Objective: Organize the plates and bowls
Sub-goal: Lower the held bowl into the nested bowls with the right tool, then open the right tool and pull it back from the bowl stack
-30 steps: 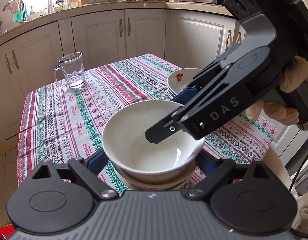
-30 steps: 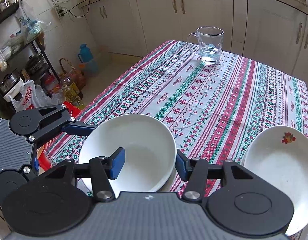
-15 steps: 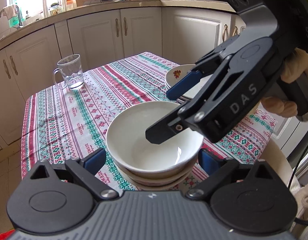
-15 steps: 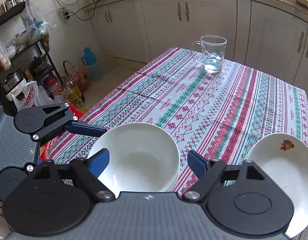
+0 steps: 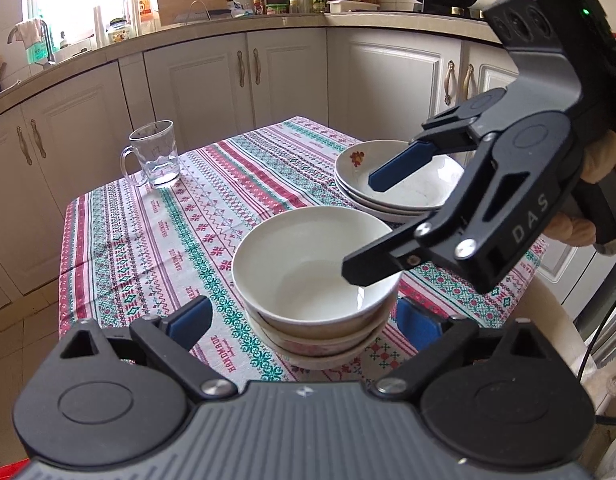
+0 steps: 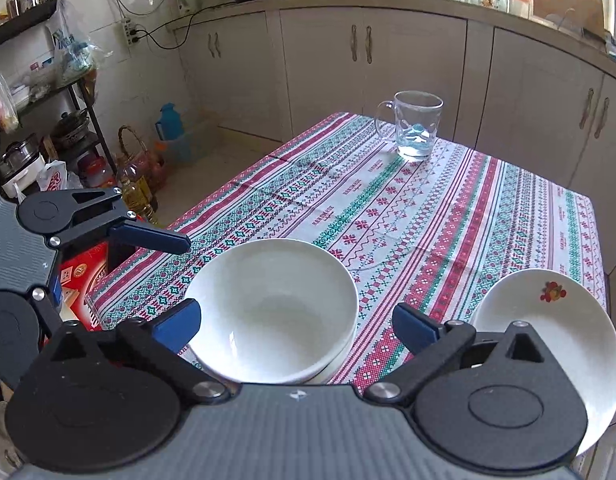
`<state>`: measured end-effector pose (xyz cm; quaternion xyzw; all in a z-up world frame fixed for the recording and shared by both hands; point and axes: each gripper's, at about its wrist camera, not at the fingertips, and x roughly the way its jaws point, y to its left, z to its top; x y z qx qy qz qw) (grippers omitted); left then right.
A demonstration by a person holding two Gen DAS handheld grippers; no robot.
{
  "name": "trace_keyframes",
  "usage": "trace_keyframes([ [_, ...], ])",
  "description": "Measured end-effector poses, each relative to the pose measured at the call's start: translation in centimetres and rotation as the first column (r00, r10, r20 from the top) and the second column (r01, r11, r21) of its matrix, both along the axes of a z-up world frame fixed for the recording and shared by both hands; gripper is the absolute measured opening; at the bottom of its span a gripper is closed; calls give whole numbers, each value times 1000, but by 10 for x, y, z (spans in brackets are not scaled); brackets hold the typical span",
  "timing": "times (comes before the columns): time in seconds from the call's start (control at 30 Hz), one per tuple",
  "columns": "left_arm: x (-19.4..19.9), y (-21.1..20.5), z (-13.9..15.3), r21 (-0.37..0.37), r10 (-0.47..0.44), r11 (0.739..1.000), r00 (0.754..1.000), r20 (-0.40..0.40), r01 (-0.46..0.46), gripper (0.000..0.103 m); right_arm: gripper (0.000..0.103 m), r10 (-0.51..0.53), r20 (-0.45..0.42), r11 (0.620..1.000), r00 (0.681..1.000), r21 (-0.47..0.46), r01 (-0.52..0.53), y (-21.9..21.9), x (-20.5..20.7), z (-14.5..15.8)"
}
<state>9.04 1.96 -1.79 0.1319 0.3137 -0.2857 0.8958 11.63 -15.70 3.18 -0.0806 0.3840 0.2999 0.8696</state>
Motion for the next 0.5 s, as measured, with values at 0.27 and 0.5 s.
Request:
trace_keyframes([
  [0.27, -14, 7, -2, 31, 19, 999, 1000, 9, -19, 98, 103, 3, 113, 1000, 994, -28, 0, -13, -39, 2],
  [0.5, -17, 10, -21, 72, 26, 997, 1000, -5, -26, 98, 103, 5, 134, 997, 991, -82, 6, -24, -63, -21],
])
